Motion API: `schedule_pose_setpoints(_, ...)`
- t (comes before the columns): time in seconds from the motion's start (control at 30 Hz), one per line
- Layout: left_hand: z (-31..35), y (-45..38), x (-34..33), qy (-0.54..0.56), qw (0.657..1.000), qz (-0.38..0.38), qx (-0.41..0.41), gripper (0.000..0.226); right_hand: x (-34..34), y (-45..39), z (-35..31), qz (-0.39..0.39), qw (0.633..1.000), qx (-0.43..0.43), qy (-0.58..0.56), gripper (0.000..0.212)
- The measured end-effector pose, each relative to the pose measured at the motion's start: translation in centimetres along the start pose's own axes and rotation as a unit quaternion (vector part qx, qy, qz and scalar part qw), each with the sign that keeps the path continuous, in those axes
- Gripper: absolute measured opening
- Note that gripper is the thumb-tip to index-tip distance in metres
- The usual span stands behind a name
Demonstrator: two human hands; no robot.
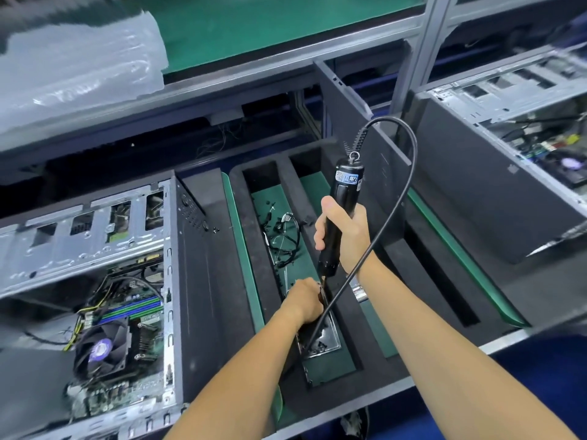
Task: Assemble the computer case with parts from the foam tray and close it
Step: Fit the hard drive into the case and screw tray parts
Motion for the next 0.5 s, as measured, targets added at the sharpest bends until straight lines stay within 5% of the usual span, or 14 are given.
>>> schedule_pose_setpoints(0.3,0.4,1.9,4.8,0.139,0.987,0.078,-0.008,0.027,-1.9,-0.8,-1.7,-0.006,1.000,0.018,-0.015,0.042)
schedule_pose_setpoints(0.4,0.5,3.4,10.2,0.301,0.946,0.116,-0.026,0.042,-4.9,-2.6,-5.0,-0.017,0.997,0.060,-0.049,0.041)
schedule_pose_setpoints(0.5,0.1,5.8,16.7,0.343,0.918,0.180,-0.084,0.039,-8.5,-4.2,-8.9,-0.049,0.990,0.116,-0.065,0.041)
Point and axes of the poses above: each hand's wrist, its own y-axis away from the middle knuckle, its own x-axis out of the back of the hand, z = x × y, the point moved 5 cm from there along -y, towards the middle knuckle, and after that the axes turned 2 degrees about -z, right-handed, at the moved point
